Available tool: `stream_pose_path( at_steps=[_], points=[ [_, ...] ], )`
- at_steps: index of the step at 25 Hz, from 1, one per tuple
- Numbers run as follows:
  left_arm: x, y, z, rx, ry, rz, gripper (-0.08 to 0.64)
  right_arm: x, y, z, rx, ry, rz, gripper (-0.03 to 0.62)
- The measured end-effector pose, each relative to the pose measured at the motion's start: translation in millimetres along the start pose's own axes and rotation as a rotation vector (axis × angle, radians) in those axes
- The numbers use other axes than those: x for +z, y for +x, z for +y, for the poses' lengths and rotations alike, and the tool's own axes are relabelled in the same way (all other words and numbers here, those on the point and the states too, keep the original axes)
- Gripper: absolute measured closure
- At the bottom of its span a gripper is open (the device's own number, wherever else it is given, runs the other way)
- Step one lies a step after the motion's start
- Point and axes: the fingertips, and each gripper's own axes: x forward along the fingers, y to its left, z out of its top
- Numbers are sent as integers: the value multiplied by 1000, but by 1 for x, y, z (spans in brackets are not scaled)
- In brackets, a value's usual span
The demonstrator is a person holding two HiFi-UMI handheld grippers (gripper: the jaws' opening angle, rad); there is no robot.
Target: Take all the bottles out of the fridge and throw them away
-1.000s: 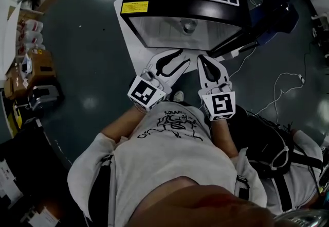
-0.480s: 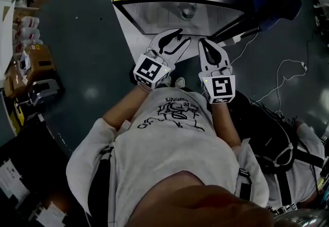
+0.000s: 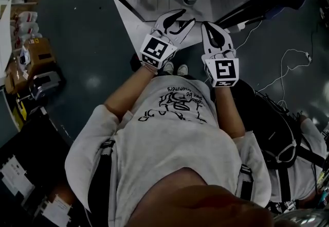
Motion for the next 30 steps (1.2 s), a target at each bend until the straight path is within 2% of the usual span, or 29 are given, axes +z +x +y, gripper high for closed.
stream_pose_path(
  at_steps=[16,25,30],
  points=[
    [-26,42,24,33,58,38,393,-19,26,-25,-11,15,-13,583],
    [-38,58,36,48,42,55,368,-23,34,-28,-26,10,-11,583],
    [-51,66,41,55,46,95,345,-23,35,-28,-37,1,-22,583]
  ],
)
